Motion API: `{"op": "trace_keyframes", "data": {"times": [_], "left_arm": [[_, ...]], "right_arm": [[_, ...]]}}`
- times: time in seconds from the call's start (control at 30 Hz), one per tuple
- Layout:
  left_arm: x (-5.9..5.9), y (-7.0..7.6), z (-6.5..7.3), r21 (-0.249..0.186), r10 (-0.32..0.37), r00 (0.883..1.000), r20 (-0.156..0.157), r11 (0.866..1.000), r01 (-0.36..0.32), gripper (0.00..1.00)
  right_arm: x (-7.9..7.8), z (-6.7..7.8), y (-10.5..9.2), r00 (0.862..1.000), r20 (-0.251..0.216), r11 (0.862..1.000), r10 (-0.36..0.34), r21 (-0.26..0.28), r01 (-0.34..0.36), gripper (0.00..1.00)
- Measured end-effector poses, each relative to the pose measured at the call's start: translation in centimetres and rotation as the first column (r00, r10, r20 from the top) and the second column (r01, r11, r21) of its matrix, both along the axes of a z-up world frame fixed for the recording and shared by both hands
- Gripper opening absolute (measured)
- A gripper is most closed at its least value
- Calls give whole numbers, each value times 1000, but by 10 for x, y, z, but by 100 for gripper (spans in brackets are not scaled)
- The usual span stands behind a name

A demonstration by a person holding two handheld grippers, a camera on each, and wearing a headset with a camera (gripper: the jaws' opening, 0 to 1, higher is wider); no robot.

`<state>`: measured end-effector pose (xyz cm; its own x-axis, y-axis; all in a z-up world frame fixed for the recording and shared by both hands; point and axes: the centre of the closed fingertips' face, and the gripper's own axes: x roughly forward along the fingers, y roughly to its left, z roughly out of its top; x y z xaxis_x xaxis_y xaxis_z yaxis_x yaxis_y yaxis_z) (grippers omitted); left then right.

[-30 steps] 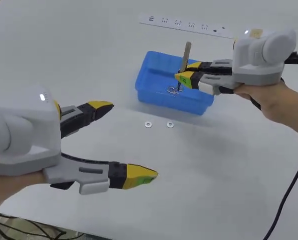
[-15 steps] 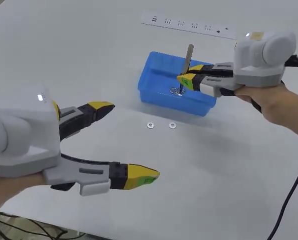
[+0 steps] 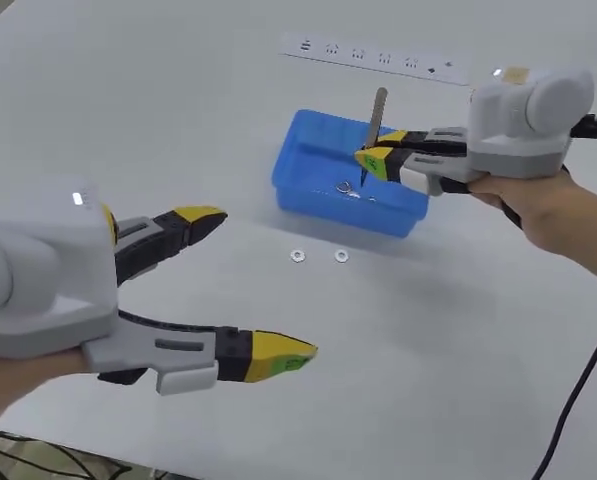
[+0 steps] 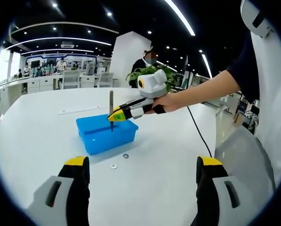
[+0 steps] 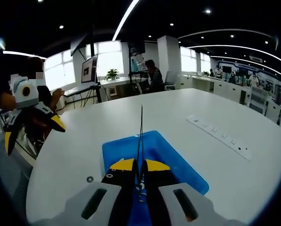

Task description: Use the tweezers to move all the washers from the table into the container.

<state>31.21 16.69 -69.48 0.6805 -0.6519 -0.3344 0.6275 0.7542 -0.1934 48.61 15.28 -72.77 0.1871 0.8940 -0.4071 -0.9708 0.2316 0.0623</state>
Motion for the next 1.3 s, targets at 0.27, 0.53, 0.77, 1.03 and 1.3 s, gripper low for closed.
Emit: {"op": "trace_keyframes", "data": {"times": [0.27,0.53,0.77,1.03,1.3], "left_arm": [[18,4,9,-13,12,1000,21,1000,-12,98],[45,12,18,20,11,998,60,1000,-13,93],[81,2,29,51,-39,992,118,998,33,84],[111,-19,38,72,-131,979,153,990,121,77],[134,-29,51,71,-169,966,197,985,158,63]], "right_arm": [[-7,4,0,1000,22,1000,21,-10,-20,7],[-21,5,-2,996,59,997,70,-49,-67,7],[-31,5,3,988,90,991,121,-75,-115,8],[-34,12,7,983,116,988,143,-71,-136,8],[-37,16,7,977,131,985,167,-74,-158,8]]}}
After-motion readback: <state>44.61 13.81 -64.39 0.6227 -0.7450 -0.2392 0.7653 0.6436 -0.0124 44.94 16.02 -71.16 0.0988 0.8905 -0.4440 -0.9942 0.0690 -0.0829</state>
